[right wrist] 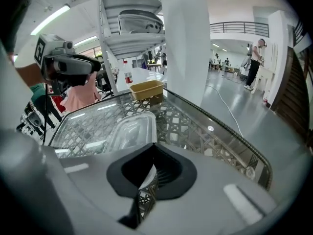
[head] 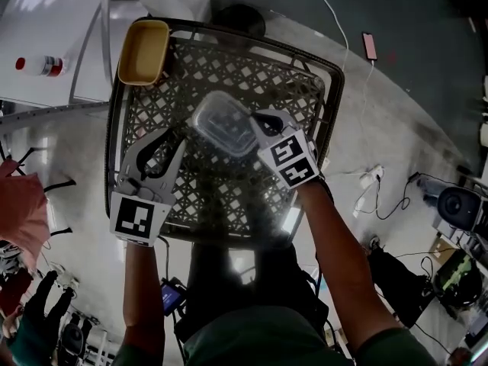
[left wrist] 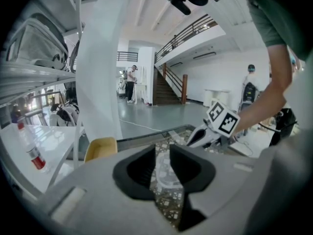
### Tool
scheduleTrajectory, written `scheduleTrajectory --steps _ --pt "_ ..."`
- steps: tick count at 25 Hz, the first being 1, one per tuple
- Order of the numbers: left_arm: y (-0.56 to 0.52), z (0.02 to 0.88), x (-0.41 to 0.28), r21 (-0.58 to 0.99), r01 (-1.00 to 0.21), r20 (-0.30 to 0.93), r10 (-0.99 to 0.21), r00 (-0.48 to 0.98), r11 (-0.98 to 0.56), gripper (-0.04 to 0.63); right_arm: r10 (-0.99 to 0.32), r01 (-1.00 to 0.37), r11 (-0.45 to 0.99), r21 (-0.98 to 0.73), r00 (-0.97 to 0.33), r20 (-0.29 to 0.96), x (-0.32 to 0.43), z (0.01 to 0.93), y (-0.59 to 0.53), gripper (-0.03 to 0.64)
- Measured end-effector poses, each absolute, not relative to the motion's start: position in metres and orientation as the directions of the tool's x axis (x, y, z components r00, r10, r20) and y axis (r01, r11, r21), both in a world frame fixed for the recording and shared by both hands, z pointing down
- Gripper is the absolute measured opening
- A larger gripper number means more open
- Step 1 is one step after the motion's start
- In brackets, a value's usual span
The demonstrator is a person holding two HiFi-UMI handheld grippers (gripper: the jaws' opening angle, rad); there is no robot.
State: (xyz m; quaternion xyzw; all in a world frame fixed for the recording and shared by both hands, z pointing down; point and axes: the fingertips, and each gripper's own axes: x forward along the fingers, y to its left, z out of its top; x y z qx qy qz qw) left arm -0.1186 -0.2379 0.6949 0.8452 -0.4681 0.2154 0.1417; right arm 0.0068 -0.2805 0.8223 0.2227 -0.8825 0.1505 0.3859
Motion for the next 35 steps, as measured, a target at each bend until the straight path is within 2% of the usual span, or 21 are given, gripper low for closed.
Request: scheduleTrajectory --steps 14,35 --pt "-0.239 0.626 -0.125 -0.037 -0.842 0.45 -0.761 0.467 -0.539 0.091 -0.441 -0.509 0.854 0.104 -0.604 0.664 0.006 0.712 -0.288 0.005" --pt "-0.197 0.454 -0.117 -0.233 -0.775 0.295 -0.802 0.52 -0.588 0.091 -0.63 -0.521 0.777 0.354 -0.63 0.455 0.01 0.488 -0.243 0.005"
